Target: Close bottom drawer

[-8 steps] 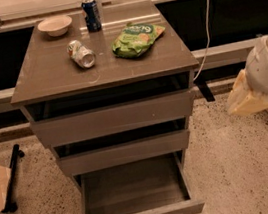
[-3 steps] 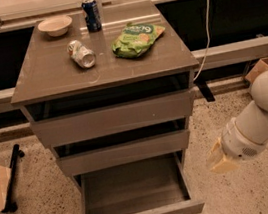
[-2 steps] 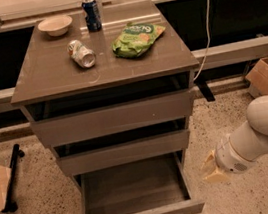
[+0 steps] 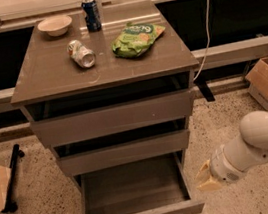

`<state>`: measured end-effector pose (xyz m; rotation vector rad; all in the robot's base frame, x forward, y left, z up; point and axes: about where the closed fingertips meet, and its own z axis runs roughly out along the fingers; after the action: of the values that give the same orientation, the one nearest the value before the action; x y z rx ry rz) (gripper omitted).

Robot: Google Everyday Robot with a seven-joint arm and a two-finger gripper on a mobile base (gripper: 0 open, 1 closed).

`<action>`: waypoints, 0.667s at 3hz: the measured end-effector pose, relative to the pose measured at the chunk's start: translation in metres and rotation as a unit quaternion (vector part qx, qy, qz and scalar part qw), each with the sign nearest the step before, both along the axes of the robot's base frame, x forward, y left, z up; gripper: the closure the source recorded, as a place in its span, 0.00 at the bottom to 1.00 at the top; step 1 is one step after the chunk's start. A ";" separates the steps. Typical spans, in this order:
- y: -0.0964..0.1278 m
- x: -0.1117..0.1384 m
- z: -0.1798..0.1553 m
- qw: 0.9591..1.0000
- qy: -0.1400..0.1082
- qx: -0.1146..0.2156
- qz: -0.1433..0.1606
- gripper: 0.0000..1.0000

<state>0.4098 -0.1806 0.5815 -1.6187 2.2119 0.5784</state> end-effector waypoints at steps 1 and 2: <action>0.015 0.002 -0.069 0.999 0.020 0.039 -0.018 1.00; 0.016 0.000 -0.072 0.999 0.024 0.041 -0.018 1.00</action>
Offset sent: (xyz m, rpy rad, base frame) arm 0.0025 0.0114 -0.0536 0.0625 0.0263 -0.0289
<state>0.4095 -0.1651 0.5095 -1.5372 2.2161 0.6954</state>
